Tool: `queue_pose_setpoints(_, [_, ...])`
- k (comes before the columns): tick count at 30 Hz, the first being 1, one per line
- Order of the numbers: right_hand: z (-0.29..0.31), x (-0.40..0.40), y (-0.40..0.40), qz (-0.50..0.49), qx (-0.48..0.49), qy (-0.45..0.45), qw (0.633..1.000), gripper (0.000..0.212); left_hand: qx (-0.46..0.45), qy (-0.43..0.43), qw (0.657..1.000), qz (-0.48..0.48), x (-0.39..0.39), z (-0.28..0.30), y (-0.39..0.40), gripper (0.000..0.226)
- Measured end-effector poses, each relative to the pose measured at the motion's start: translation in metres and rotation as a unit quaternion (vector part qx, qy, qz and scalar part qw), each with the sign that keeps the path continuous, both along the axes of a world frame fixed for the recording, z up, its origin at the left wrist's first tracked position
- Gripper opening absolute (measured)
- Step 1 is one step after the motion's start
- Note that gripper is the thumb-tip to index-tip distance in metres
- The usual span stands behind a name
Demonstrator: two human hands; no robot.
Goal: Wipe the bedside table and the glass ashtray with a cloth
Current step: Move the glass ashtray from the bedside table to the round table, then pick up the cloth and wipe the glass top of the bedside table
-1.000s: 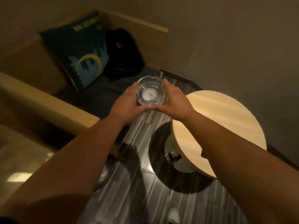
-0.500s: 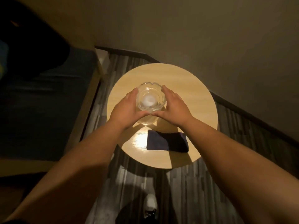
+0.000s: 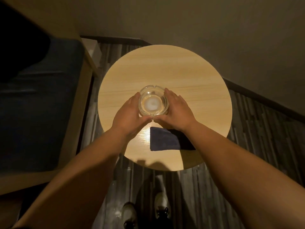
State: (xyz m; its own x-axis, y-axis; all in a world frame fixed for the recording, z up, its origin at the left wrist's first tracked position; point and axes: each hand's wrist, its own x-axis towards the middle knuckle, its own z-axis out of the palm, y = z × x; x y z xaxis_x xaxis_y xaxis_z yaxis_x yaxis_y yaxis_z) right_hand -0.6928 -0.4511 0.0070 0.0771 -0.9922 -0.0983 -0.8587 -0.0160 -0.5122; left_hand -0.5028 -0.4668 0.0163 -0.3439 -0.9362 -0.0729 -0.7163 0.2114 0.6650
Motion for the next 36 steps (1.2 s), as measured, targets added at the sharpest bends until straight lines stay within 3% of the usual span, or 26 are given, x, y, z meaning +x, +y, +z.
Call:
queue_pose_setpoints(11, [-0.013,-0.001,-0.002,-0.005,-0.009,0.007,1.000,0.112,-0.028,-0.015,0.999,-0.007,0.002,-0.009,-0.002,0.083])
queue_pose_setpoints(18, [-0.009,-0.004,0.006,-0.012,0.022,-0.022,0.999,0.115,0.018,-0.059,0.997,-0.038,0.001,-0.016,-0.007,0.101])
queue_pose_setpoints(21, [0.004,-0.016,0.014,0.005,0.024,0.024,0.999,0.109,0.037,-0.121,0.991,-0.052,0.000,-0.006,0.002,0.105])
queue_pose_setpoints(24, [0.018,-0.045,0.026,-0.007,0.011,0.103,0.995,0.095,-0.076,-0.186,0.977,-0.073,-0.014,0.009,0.024,0.086])
queue_pose_setpoints(27, [0.028,-0.076,0.043,-0.042,-0.008,0.176,0.983,0.083,-0.135,-0.183,0.957,-0.178,-0.043,0.018,0.055,0.072])
queue_pose_setpoints(30, [0.034,-0.101,0.061,-0.072,-0.010,0.224,0.972,0.078,-0.118,-0.215,0.933,-0.265,-0.067,0.010,0.077,0.069])
queue_pose_setpoints(36, [0.031,-0.128,0.082,-0.100,0.001,0.240,0.965,0.077,-0.085,-0.274,0.914,-0.287,-0.076,-0.012,0.085,0.078])
